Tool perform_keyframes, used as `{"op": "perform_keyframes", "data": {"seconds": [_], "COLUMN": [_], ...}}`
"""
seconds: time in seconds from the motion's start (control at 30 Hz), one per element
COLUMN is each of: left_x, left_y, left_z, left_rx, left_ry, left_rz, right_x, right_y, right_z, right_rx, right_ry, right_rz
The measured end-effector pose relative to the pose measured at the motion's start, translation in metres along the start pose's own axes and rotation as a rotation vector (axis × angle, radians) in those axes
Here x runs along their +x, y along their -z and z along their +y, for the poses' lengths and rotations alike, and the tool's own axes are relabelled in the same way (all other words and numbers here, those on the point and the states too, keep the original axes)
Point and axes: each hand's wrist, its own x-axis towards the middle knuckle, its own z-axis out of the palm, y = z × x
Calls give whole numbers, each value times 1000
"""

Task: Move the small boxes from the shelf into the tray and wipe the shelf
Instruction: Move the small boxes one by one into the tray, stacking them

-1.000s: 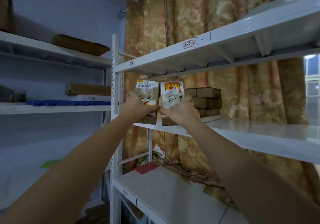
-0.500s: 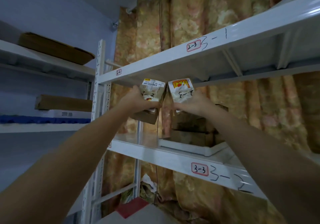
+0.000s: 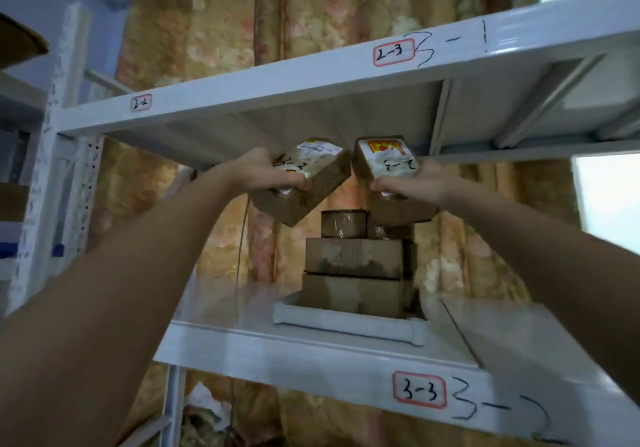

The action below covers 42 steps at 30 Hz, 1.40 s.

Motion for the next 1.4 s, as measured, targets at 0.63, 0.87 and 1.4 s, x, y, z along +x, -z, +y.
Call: {"op": "perform_keyframes", "data": {"seconds": [0.63, 0.87, 1.4], "left_x": [71, 83, 86], "left_y": [-53, -70, -77], "left_z": [-7, -22, -29], "left_rx": [-142, -224, -182], "left_ry": [-378, -411, -440], "left_rz": [-526, -545, -614], "right_x": [-12, -9, 12], "right_y": [22, 11, 5], "right_z": [1, 3, -6], "right_rx": [-161, -250, -292], "right_ry": [-212, -233, -362], "right_rz": [194, 193, 391]}}
